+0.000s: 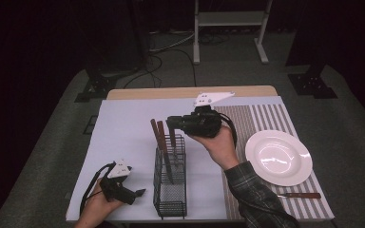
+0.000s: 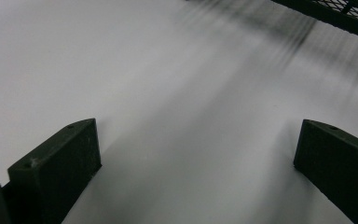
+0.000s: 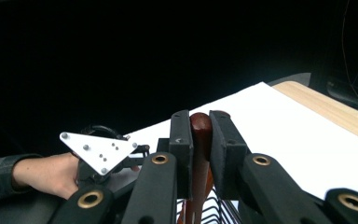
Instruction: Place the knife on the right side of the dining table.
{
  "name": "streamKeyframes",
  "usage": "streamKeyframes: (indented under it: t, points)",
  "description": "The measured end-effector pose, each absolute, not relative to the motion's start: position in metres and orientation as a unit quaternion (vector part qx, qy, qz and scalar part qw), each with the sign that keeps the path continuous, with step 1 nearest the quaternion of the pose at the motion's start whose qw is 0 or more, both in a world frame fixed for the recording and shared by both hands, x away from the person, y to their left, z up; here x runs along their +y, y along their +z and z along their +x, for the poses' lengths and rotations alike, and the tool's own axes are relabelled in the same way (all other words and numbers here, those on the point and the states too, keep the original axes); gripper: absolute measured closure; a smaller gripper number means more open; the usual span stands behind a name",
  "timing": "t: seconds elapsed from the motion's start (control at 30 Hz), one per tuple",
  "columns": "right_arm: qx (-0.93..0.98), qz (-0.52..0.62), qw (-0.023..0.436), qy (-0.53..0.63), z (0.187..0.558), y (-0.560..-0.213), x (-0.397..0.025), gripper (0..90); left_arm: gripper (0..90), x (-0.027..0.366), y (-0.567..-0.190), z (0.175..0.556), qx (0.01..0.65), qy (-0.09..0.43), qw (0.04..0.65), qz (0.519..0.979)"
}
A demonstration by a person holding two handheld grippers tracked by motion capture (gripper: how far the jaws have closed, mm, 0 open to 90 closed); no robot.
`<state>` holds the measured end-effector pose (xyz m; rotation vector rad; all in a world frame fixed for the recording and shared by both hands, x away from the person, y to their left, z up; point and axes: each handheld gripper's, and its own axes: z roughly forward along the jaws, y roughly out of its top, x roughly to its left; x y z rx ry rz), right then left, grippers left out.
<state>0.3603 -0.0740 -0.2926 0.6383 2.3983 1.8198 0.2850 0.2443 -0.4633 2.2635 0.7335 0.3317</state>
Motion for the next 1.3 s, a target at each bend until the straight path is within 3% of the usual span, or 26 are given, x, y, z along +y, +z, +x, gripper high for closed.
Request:
streamKeyframes:
  t: [0.87, 1.3]
  points:
    - [0.725, 0.201, 0.105, 0.650, 0.346, -0.214, -0.104, 80.0, 0.0, 0.244, -0.463, 0.285, 0.284, 0.129, 0.360, 0.879]
    - [0.704, 0.213, 0.139, 0.663, 0.342, -0.195, -0.133, 80.0, 0.0, 0.244, -0.463, 0.285, 0.284, 0.130, 0.361, 0.879]
